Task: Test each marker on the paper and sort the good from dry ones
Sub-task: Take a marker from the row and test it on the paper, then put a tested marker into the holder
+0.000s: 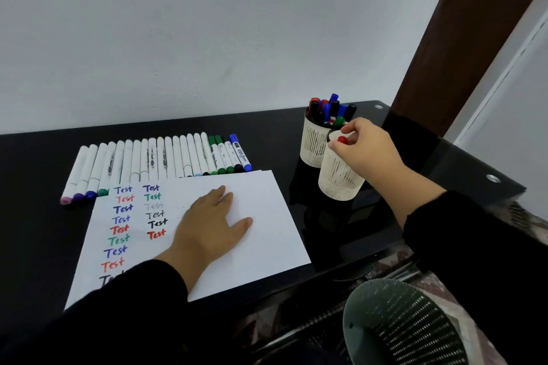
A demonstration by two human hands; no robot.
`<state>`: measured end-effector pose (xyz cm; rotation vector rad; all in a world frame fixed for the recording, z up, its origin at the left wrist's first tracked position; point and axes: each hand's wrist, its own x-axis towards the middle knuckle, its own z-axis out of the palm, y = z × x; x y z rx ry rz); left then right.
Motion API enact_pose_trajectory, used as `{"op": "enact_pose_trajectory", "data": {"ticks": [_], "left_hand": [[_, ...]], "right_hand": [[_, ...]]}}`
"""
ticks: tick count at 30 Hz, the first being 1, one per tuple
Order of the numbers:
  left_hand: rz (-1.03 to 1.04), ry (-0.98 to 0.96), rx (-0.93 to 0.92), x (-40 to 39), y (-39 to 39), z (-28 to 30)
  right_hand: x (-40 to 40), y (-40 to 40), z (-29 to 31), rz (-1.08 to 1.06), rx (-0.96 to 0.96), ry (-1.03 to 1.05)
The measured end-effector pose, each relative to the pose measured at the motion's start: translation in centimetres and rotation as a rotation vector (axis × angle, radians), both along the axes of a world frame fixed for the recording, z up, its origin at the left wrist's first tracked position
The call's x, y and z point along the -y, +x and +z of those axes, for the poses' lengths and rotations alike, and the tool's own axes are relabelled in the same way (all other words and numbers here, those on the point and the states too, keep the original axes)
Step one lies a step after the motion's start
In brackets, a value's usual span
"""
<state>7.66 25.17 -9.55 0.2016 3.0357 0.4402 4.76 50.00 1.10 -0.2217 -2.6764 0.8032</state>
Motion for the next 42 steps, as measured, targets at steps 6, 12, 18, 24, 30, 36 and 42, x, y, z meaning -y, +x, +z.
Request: {"op": "enact_pose_trajectory", "data": {"ticks": [6, 12, 18, 24, 30, 36, 42], "left_hand": [[0.003, 0.013, 0.034, 0.0, 0.1, 0.1], [0.006, -0.023, 0.064, 0.8, 0.0, 0.5], [0.007, -0.022, 0.059, 2.0, -0.4, 0.2], [-0.053, -0.044, -0.081, 3.0, -0.3, -1.0], [-0.084, 0.004, -0.227, 3.2, -0.4, -1.8], [-0.03, 0.001, -0.146, 3.4, -0.7, -1.9], [-0.028, -0.016, -0.156, 3.4, -0.7, -2.1]], "right_hand": [[-0.3, -0.1, -0.1, 0.02, -0.028, 0.07], [-0.1, -0.2, -0.2, 0.07, -0.092, 0.253], [1.9, 0.1, 0.2, 0.159, -0.108, 0.318], [4.5, -0.7, -0.8, 0.301, -0.079, 0.314], [7.0, -3.3, -3.5, 0.38, -0.032, 0.308], [9.9, -7.1, -6.6, 0.379, 0.015, 0.244], [11.8, -10.0, -8.6, 0.326, 0.229, 0.191]]}}
